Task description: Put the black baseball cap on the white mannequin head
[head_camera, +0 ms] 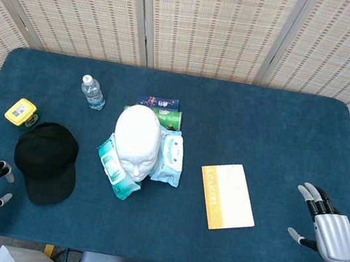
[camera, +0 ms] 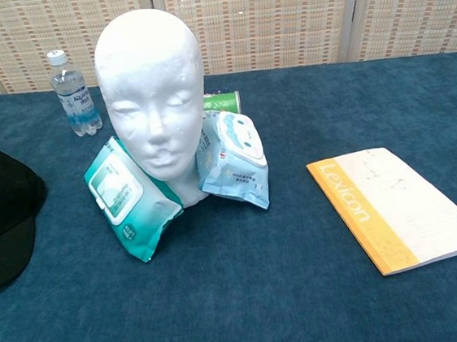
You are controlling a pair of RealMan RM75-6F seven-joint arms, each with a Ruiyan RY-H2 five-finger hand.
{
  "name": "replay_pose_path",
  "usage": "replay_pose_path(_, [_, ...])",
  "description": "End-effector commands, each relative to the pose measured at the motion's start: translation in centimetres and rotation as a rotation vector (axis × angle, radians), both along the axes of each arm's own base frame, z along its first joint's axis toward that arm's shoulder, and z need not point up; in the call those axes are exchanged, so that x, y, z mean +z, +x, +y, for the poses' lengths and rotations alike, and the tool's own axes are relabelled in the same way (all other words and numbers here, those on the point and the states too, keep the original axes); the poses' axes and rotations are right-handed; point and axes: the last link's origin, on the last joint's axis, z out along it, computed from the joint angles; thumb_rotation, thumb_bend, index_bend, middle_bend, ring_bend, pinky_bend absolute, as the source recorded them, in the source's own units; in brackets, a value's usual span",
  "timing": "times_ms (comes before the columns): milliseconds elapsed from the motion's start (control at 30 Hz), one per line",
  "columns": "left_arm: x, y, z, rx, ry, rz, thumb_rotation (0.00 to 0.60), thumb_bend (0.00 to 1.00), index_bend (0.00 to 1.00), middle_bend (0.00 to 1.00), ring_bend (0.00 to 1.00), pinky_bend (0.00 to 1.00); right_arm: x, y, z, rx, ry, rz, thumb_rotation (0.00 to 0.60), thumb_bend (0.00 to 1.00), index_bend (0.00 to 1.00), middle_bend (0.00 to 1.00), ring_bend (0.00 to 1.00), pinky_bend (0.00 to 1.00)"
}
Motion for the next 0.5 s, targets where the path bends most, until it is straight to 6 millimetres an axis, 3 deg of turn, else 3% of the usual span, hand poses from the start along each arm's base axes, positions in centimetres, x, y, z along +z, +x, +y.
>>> replay_pose_path(33, [-0.1,0.5,-0.7,-0.034,-0.022,-0.010,0.600,0.18,0.48,0.36,0.31,0.53,0.1,0.1,0.1,0.005,-0.006,-0.002,0.600,0.00,0.02,0.14,0.12,0.46])
replay_pose_path(500, [-1.8,3.1,-2.5,-0.208,-0.172,-0.144,0.600,0.18,0.47,0.39,0.38,0.56,0.3,-0.1,0.0,-0.010,-0.015,-0.007,0.600,0.00,0.03,0.17,0.12,0.46])
